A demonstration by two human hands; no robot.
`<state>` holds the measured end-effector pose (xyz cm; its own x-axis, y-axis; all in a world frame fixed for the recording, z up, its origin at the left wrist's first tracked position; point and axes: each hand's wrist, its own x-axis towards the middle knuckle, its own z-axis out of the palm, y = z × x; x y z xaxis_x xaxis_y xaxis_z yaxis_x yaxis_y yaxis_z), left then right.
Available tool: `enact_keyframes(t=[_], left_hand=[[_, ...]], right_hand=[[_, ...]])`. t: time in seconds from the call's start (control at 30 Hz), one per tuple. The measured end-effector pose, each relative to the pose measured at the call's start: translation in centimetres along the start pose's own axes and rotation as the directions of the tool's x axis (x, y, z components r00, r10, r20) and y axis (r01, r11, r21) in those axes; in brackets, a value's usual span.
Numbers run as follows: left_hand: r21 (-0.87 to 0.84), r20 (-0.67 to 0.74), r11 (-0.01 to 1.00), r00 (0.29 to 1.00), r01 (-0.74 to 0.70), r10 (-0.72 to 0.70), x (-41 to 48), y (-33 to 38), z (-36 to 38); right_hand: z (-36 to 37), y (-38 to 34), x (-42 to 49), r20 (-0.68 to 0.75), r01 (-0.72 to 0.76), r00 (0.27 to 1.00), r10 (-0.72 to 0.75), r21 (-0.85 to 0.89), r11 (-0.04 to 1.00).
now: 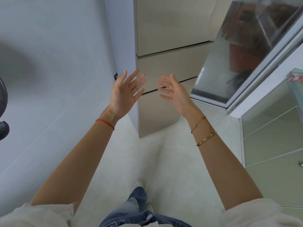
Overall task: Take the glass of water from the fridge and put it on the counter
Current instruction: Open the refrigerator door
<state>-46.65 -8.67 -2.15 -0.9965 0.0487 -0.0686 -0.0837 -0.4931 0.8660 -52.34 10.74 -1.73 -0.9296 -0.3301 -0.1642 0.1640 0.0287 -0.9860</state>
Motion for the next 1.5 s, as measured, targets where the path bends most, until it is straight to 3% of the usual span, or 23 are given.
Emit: enact_keyframes(t=[0.6,1.03,1.5], left_hand=[[0.037,0.074,0.998,0.996,0.042,-0.045,8.8,2.3,-2.4],[0.027,0.047,1.0,0.999,0.001,-0.002,14.5,3.3,-2.1],[0.003,-0.091,0.996,0.992,-0.084,0.084,16.7,3.5,-2.4]], right_hand=[[-0.5,-1.0,8.1,-0.077,0.011,0.997,-0.006,0.058,0.998],[-2.4,-2.7,14.5,-0.015,0.027,1.0,-0.026,0.031,0.999],[-2.6,-2.4,18.1,0.109,0.02,0.994,-0.018,-0.01,1.0]])
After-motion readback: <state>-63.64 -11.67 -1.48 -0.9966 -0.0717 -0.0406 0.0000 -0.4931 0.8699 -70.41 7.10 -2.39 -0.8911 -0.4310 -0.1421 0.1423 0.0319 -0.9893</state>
